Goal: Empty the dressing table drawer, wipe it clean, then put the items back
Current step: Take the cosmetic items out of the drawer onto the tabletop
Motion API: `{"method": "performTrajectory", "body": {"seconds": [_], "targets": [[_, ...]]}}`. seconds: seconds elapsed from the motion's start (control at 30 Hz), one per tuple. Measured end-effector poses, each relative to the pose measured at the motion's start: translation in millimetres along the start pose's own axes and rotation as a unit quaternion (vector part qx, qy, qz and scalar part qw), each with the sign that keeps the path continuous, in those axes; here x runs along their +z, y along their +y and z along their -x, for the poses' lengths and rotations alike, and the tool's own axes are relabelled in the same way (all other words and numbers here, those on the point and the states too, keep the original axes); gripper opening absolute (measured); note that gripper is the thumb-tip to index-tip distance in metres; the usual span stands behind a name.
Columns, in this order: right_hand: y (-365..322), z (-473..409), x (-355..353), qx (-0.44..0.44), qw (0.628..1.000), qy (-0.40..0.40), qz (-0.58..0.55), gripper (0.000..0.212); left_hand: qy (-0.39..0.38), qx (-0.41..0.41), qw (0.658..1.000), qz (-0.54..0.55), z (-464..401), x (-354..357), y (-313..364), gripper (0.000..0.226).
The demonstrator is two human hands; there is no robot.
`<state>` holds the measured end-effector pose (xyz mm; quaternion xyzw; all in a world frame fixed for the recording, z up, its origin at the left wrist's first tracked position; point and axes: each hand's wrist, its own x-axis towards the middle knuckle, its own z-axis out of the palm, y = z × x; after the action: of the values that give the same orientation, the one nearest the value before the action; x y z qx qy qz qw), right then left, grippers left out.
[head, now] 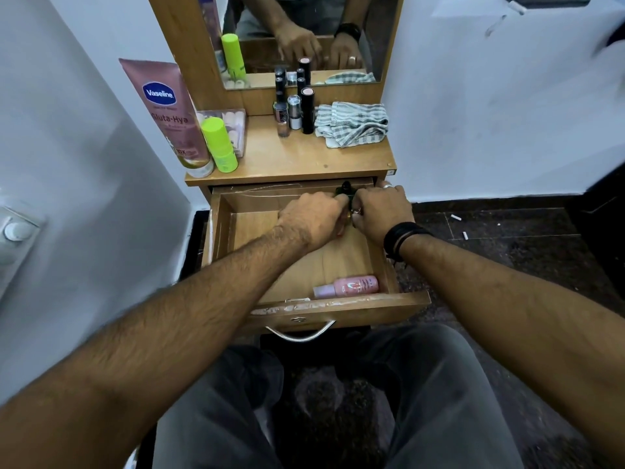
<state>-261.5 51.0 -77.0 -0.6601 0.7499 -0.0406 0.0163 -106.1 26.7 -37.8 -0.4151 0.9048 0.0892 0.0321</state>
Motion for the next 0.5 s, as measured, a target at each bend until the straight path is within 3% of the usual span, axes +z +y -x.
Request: {"method": "performTrajectory", "body": {"seconds": [0.27, 0.5], "targets": [[-7, -4, -73, 0.03, 0.985, -0.026, -0.168, 0.009, 0.056, -0.013, 0.998, -0.033, 4, -64, -18, 0.021], [-30, -53, -123, 0.004, 0.967, 0.083, -0.241, 0.003, 0.134, -0.086, 0.987, -0.037, -25, -112, -53, 0.025]]}}
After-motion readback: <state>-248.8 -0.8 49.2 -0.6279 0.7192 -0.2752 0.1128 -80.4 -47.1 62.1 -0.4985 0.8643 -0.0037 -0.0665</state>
